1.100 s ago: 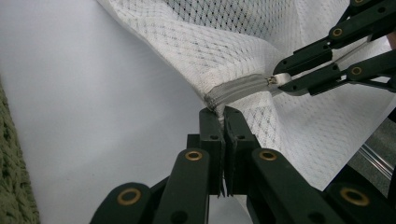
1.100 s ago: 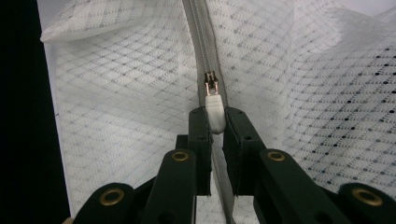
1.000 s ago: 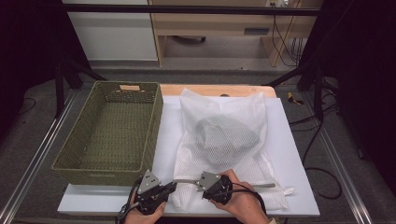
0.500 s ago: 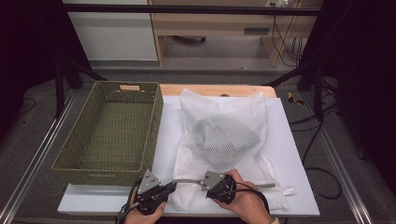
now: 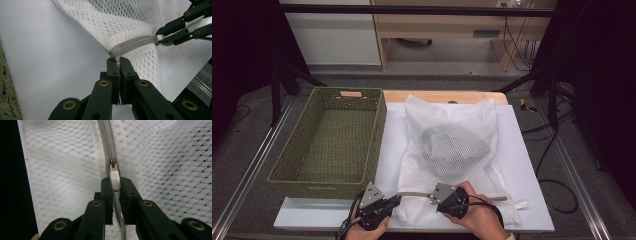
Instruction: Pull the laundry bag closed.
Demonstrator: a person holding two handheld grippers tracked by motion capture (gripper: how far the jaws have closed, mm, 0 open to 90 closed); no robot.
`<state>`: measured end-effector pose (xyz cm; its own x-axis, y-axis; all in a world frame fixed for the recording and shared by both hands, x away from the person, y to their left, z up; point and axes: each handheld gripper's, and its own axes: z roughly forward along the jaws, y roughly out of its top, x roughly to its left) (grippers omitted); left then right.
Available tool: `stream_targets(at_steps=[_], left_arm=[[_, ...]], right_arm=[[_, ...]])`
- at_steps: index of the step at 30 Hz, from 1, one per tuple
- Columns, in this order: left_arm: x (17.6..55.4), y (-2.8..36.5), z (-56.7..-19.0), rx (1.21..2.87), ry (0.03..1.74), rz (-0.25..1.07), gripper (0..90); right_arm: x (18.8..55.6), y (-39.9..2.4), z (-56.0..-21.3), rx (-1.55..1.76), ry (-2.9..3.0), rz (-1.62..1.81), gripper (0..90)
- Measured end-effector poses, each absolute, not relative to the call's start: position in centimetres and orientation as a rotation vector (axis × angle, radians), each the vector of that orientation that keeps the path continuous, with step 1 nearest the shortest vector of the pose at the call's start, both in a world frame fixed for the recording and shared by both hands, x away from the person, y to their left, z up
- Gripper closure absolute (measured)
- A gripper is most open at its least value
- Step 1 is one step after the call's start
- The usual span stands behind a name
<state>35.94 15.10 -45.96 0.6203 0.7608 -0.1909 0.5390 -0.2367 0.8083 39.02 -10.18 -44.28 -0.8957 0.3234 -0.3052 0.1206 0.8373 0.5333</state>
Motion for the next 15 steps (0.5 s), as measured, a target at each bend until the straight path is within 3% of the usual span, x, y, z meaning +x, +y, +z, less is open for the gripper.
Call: stream_targets(at_steps=[15], left_arm=[[35.89, 15.07, -45.93, 1.915, 1.031, 0.299, 88.0]], right_arm=[[38.96, -10.84, -44.21, 0.340, 2.642, 0.722, 81.6]])
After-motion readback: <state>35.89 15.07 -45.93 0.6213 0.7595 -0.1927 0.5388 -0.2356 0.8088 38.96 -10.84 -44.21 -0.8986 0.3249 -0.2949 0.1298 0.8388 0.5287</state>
